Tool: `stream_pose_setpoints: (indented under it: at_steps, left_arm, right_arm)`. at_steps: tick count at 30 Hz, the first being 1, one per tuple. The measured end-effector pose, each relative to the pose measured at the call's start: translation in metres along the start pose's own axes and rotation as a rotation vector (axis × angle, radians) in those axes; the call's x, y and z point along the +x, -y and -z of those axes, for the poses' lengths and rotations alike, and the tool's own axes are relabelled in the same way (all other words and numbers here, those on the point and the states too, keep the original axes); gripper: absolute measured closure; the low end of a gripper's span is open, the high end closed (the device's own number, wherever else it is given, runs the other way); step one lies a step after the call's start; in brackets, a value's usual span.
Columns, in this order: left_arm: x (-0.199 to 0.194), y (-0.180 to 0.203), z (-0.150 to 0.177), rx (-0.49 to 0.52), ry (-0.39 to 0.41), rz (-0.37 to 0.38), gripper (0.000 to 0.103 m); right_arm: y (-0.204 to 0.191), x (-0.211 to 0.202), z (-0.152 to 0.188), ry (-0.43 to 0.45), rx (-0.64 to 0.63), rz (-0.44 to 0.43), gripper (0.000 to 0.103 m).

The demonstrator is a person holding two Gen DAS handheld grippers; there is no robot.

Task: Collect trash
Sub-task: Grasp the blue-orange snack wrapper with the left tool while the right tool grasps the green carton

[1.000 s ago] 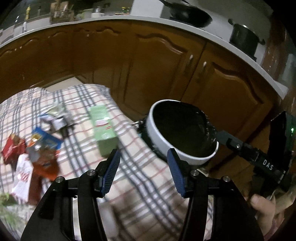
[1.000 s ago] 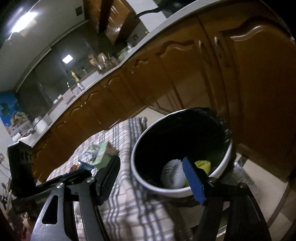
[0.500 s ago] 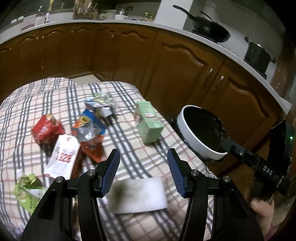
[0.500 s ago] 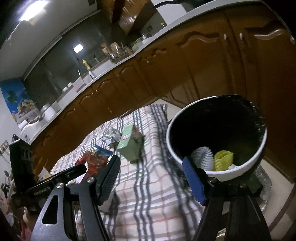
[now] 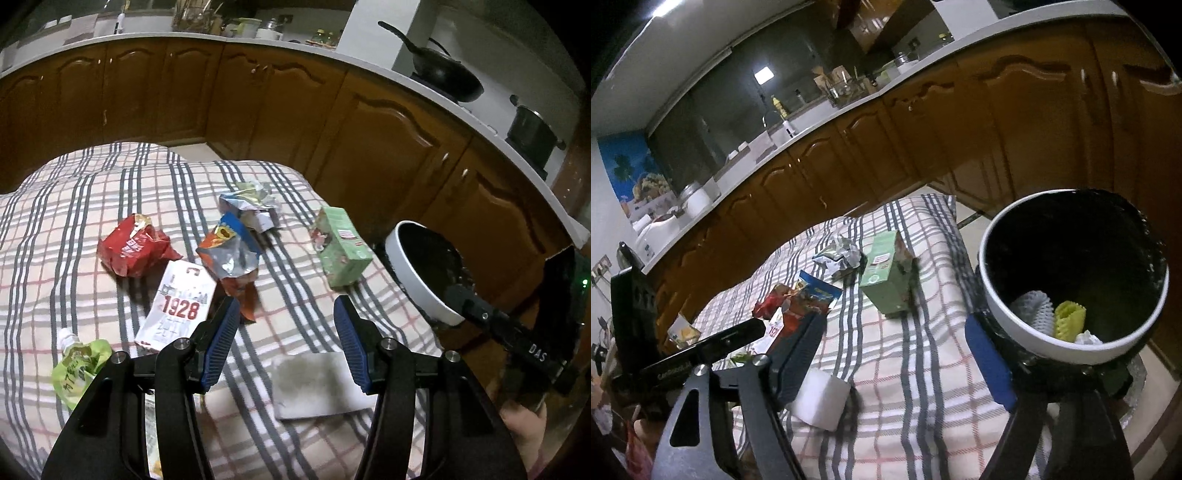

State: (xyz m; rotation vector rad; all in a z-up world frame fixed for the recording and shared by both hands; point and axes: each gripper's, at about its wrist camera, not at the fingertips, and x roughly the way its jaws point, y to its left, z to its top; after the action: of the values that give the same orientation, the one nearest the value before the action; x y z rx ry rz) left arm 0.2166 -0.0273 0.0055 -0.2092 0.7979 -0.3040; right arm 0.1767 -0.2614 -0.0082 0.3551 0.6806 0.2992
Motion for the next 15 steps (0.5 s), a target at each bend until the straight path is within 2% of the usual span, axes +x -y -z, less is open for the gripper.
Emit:
stream_pose_setpoints:
  at_steps: [8,15]
  left_arm:
    - [0.017,-0.003,-0.014,0.062,-0.034,-0.039,0.050]
    - [0.036,-0.004,-0.031,0.117,-0.057,-0.075,0.050]
  right_arm:
    - [-0.015,0.025,-0.012,-0.025,-0.038,-0.008,0.020]
    - [-0.021,0.062,-0.024,-0.081,-0.090,0.006,0.019]
